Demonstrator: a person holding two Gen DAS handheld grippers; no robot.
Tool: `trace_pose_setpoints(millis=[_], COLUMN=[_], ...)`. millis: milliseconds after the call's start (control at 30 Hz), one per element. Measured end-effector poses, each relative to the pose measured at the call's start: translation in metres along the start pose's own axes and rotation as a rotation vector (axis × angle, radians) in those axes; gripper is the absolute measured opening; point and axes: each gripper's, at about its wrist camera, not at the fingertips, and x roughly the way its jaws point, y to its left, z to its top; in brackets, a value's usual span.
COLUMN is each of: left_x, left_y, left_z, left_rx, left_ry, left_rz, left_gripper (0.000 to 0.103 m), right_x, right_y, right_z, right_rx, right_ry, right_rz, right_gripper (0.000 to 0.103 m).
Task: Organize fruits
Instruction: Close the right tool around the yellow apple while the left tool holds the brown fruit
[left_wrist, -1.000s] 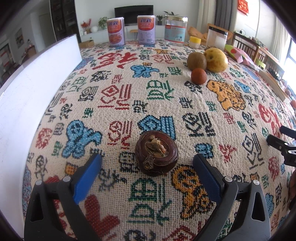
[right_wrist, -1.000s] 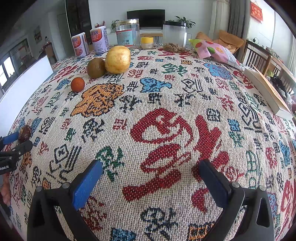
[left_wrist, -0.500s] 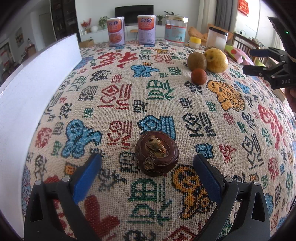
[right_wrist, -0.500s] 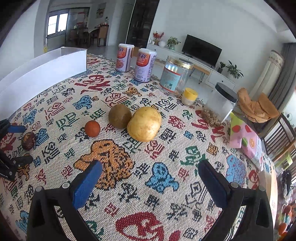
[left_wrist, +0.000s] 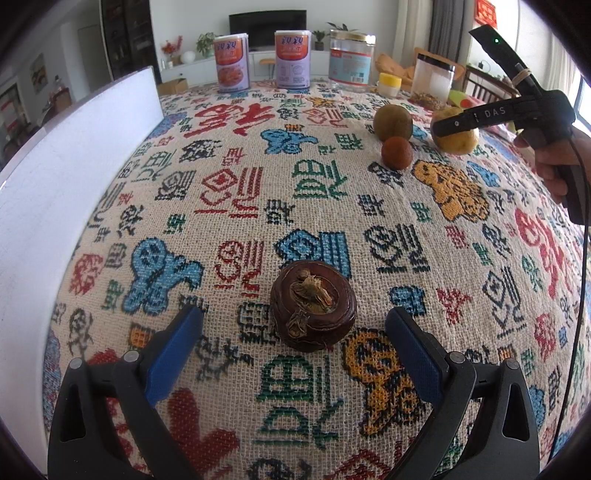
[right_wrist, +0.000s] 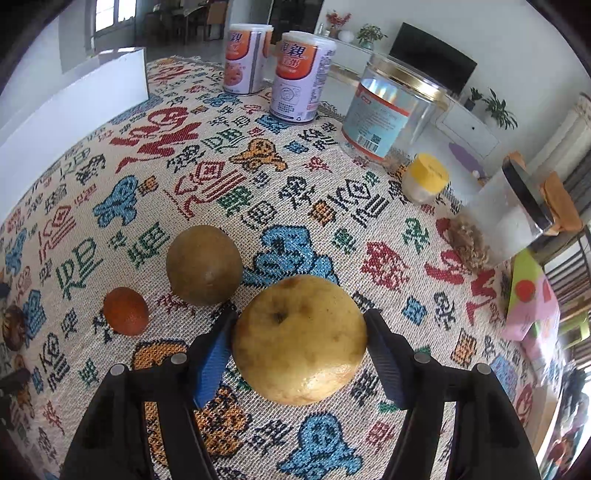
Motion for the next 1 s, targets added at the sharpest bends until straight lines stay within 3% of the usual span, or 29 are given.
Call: trace_pose_setpoints(millis=[133, 200, 267, 367, 433, 500, 533, 633, 700, 767, 833, 1000], left_x=[0.0, 0.0, 0.0, 0.0, -0.001, 0.0, 0.0, 0.0, 0.0, 0.001, 0.0, 0.0], left_y=[0.0, 0.0, 0.0, 0.0, -0.001, 0.001, 0.0, 0.001, 0.001, 0.001, 0.001, 0.001], left_z=[0.0, 0.0, 0.0, 0.0, 0.0, 0.0, 0.0, 0.0, 0.0, 0.0, 0.0, 0.0], left_rx=[0.0, 0.0, 0.0, 0.0, 0.0, 0.0, 0.001, 0.0, 0.0, 0.0, 0.0, 0.0], left_ry=[0.0, 0.0, 0.0, 0.0, 0.0, 0.0, 0.001, 0.0, 0.0, 0.0, 0.0, 0.0], left_rz=[0.0, 0.0, 0.0, 0.0, 0.0, 0.001, 0.001, 0.0, 0.0, 0.0, 0.0, 0.0], left_gripper=[0.1, 0.1, 0.1, 0.1, 0.1, 0.1, 0.1, 0.101, 0.101, 0.101, 0.101, 0.101], right_x=[-0.023, -0.044, -0.069, -0.092, -0.09, -0.097, -0.101, -0.094, -0.093, -0.089, -0.089, -0.086], right_y=[-0.043, -0.039, -0.02, 0.026, 0.048, 0.066, 0.072, 0.088, 0.099, 0.111, 0.117, 0.114], right_z=[-0.059, -0.093, -0.124, -0.166, -0.188, -0.202, -0.205, -0.207, -0.204, -0.204, -0.205, -0.204], right_rx=[0.405, 0.482, 0.5, 0.489, 0.476, 0.451, 0.435, 0.388, 0.32, 0.256, 0.228, 0.244], right_ry=[-0.014, -0.039, -0.081, -0.116, -0.119, -0.195, -0.219, -0.172, -0.156, -0.111, -0.098, -0.095], right_rz=[0.245, 0.345, 0.392, 0.366, 0.298, 0.23, 0.189, 0.072, 0.04, 0.003, -0.04, -0.036], right_gripper=[0.069, 0.069, 0.069, 0.069, 0.069, 0.069, 0.069, 0.078, 0.095, 0.103, 0.103, 0.103])
